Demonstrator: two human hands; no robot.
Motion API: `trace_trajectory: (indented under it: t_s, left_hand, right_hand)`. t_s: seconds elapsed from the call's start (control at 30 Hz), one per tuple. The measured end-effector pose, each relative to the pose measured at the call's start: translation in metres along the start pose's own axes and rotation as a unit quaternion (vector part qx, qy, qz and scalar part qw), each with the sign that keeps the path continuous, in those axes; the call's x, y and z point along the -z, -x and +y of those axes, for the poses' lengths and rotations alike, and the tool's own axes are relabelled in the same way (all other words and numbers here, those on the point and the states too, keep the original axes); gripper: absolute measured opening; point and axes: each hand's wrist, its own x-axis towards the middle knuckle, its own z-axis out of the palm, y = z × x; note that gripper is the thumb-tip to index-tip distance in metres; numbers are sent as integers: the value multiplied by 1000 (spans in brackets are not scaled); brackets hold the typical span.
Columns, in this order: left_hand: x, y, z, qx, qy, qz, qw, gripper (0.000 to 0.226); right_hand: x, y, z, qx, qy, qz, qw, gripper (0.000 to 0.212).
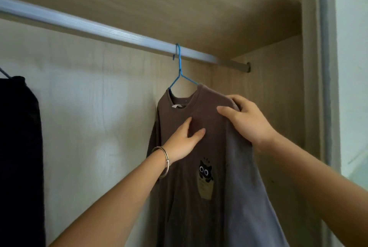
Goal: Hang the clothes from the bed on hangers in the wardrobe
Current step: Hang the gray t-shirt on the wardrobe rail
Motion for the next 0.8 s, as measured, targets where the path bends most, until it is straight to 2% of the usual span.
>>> trace_trajectory:
  t_s: [0.07,0.17,0.27,0.37,0.47,0.6,0.67,0.73,0.8]
  left_hand:
    - [-15,11,-10,-8,-6,-19,1000,75]
    - [-48,38,-35,-21,-63,-74,995,81]
    - [-86,69,-63,-35,-100,-107,989,79]
    - [-120,100,-86,-6,-1,-122,993,64]
    - [-150,127,-106,75,108,-125,983,64]
    - [-178,147,-129,167,133,-95,972,53]
    - [-192,153,-135,182,128,-84,971,47]
    - [-207,159,-136,183,103,-70,975,50]
    - [-225,163,-138,169,64,-50,982,51]
  right_hand:
    - [-1,34,33,14,10,2,1000,14]
    - [-5,80,88,-78,-5,-36,996,3]
    - [-11,119,132,-145,-51,-76,985,3]
    - [-19,149,164,-185,-91,-66,976,8]
    - [-33,172,190,-251,-149,-68,954,19]
    - [-42,192,214,-274,-169,17,947,17]
    - [-42,195,220,-258,-188,77,945,22]
    - [-40,202,223,-251,-222,121,935,29]
    - [-42,213,230,-252,-213,91,940,35]
